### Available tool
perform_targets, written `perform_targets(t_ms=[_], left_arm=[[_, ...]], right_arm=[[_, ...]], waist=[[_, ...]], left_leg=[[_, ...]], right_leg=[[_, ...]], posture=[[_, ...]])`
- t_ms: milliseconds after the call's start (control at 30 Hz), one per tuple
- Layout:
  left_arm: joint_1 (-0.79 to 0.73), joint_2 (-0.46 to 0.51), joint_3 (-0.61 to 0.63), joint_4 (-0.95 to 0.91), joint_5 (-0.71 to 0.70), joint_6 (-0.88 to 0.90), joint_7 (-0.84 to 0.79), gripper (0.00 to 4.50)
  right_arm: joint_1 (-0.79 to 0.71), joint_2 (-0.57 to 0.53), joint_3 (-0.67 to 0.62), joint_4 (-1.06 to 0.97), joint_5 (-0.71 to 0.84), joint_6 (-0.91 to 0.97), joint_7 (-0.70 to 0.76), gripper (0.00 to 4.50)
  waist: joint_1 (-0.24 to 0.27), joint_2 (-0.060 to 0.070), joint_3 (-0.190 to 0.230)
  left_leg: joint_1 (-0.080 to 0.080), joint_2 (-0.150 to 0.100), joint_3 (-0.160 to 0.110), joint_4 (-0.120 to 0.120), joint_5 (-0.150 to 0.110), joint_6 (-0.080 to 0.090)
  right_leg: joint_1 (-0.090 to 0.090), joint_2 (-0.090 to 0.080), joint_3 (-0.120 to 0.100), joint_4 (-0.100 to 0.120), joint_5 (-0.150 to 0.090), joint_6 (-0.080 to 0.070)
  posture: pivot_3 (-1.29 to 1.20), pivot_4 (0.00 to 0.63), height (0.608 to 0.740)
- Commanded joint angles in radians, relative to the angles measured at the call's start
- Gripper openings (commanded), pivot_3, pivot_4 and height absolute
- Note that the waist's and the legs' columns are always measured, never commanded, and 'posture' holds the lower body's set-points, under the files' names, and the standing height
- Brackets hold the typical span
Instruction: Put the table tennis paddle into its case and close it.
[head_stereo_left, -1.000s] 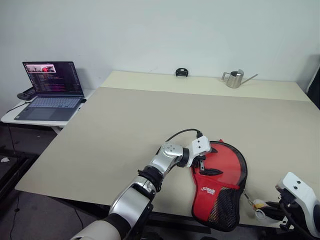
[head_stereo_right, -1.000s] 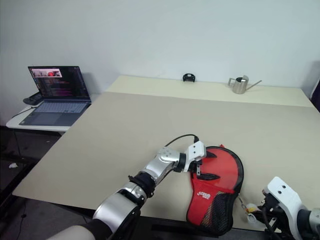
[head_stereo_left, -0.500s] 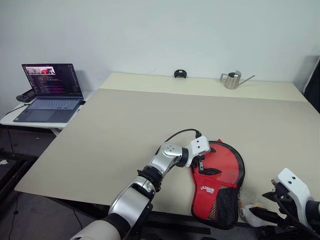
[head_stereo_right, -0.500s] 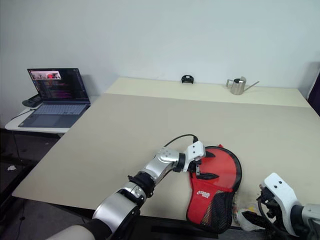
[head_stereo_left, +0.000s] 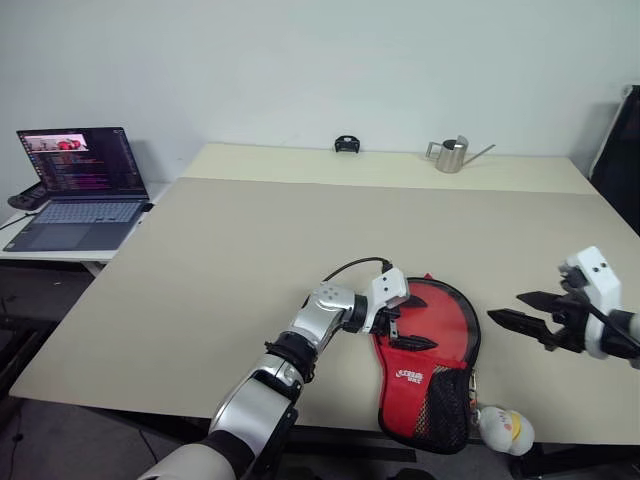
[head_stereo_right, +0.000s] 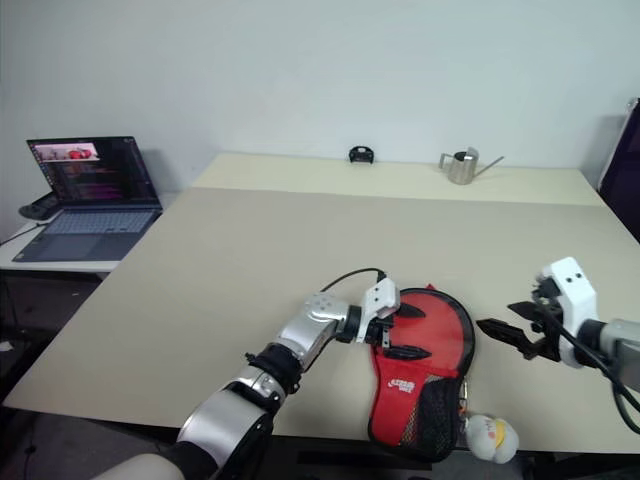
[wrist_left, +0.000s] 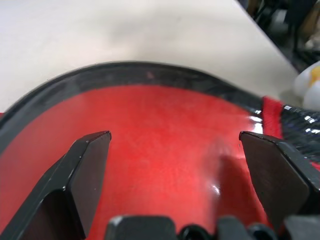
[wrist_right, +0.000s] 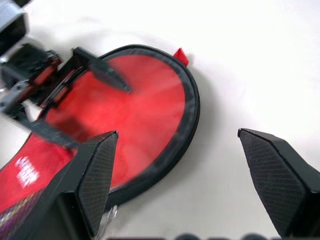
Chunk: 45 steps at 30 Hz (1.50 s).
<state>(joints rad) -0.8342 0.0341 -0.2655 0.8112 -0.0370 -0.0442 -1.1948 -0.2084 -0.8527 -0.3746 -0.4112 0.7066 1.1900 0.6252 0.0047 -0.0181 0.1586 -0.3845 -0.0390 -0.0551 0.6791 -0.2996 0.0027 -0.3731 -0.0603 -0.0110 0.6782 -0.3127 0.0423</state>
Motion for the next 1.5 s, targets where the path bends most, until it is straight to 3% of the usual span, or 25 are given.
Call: perform_targets(t_ms=[33, 433, 767, 900, 1233, 1500], left_arm=[[0.004, 0.044, 0.046, -0.124, -0.055, 0.050, -0.022, 4.50], [0.100, 0.241, 0.112, -0.384, -0.131, 0.207, -0.019, 4.50], [0.139, 0.280, 0.118, -0.444, -0.146, 0.237, 0.024, 4.50], [0.147, 0.285, 0.118, -0.453, -0.146, 0.235, 0.032, 4.50], [0.155, 0.294, 0.117, -0.448, -0.141, 0.224, 0.038, 4.50], [0.160, 0.298, 0.115, -0.449, -0.140, 0.218, 0.044, 4.50]], right_arm=[[-0.074, 0.034, 0.073, 0.074, -0.040, -0.093, 0.000, 4.20], [-0.258, 0.198, 0.269, 0.383, -0.158, -0.281, 0.034, 4.20], [-0.350, 0.251, 0.361, 0.691, -0.292, -0.469, 0.122, 4.20], [-0.367, 0.256, 0.366, 0.735, -0.312, -0.490, 0.155, 3.32], [-0.381, 0.258, 0.378, 0.740, -0.338, -0.485, 0.216, 0.03], [-0.466, 0.292, 0.419, 0.804, -0.396, -0.539, 0.244, 0.03]], waist=[[-0.005, 0.000, 0.001], [-0.008, 0.001, 0.001], [-0.008, 0.002, 0.002], [-0.008, 0.002, 0.002], [-0.010, 0.002, 0.002], [-0.032, 0.002, 0.002]], left_leg=[[0.000, 0.000, 0.000, 0.000, 0.001, -0.001], [0.000, 0.000, 0.000, 0.000, 0.001, -0.002], [0.000, 0.000, 0.001, 0.000, 0.002, -0.004], [0.000, 0.000, 0.001, 0.000, 0.002, -0.004], [0.000, 0.000, 0.001, 0.000, 0.002, -0.004], [0.001, 0.000, 0.001, 0.000, 0.003, -0.004]], right_leg=[[0.000, 0.000, 0.000, 0.000, 0.000, 0.000], [-0.001, -0.001, 0.000, 0.000, 0.000, 0.000], [-0.001, -0.001, 0.000, 0.000, 0.000, 0.000], [-0.001, -0.001, 0.000, 0.000, 0.000, 0.000], [-0.001, -0.001, 0.000, 0.001, 0.000, 0.000], [-0.001, -0.001, 0.001, 0.001, 0.000, -0.001]], posture=[[0.00, 0.150, 0.740], [0.00, 0.150, 0.740], [0.00, 0.150, 0.740], [0.00, 0.150, 0.740], [0.00, 0.150, 0.740], [0.00, 0.150, 0.740]])
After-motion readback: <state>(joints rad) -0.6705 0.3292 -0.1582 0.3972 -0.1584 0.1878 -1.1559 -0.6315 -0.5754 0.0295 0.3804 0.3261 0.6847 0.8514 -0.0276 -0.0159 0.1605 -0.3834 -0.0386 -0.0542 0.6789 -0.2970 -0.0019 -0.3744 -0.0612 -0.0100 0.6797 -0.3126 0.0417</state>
